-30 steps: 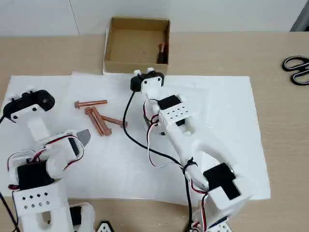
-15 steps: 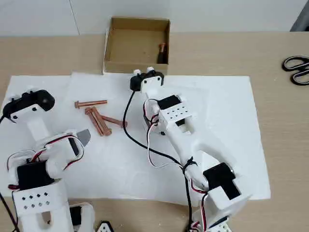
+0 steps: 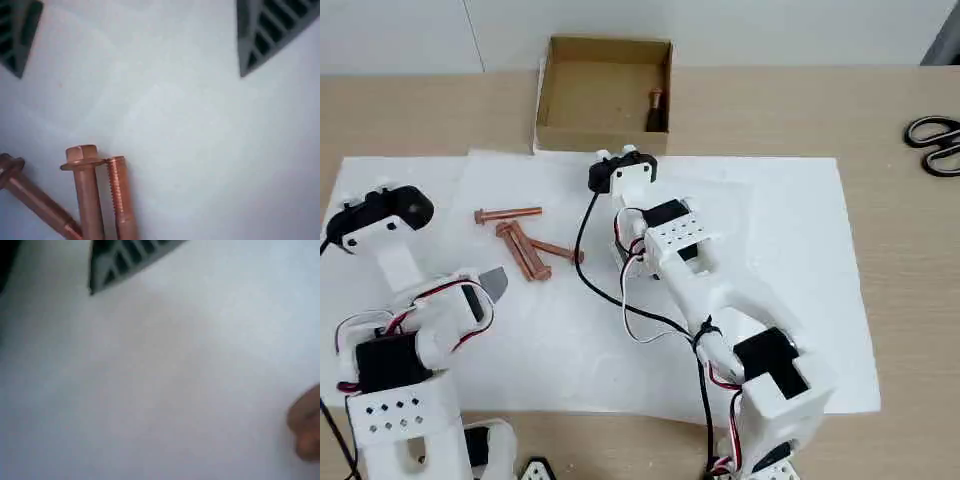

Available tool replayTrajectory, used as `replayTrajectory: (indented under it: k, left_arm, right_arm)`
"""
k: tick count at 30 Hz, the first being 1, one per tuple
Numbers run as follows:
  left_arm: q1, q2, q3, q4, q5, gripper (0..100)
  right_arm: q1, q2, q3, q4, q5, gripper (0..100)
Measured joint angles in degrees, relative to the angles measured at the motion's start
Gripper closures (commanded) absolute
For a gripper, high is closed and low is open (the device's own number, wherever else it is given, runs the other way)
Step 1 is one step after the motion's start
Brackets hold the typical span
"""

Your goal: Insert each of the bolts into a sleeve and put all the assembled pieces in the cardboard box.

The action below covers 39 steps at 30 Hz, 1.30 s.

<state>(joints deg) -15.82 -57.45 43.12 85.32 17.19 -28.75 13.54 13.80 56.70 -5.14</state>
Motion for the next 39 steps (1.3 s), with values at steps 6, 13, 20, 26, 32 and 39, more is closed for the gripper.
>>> replayTrajectory:
  k: [6, 13, 20, 26, 32, 39]
  left_arm:
    - [0.0, 0.0, 0.0, 0.0, 0.0, 74]
    - [0.0, 0.0, 0.0, 0.0, 0.0, 74]
    - [0.0, 0.0, 0.0, 0.0, 0.0, 74]
    - [0.0, 0.0, 0.0, 0.0, 0.0, 74]
    - [0.0, 0.0, 0.0, 0.0, 0.0, 74]
    - [0.0, 0.0, 0.0, 0.0, 0.0, 74]
  right_arm:
    - [0.0, 0.1, 0.0, 0.0, 0.0, 79.0]
    - [0.9, 0.1, -0.1, 0.0, 0.1, 99.8]
    - [1.1, 0.0, -0.2, 0.1, 0.1, 98.2]
    - [3.1, 0.1, -0.4, 0.4, 0.0, 99.5]
    - [3.0, -3.7, -3.6, 12.4, 0.0, 99.5]
    - [3.4, -15.6, -5.9, 22.1, 0.0, 99.5]
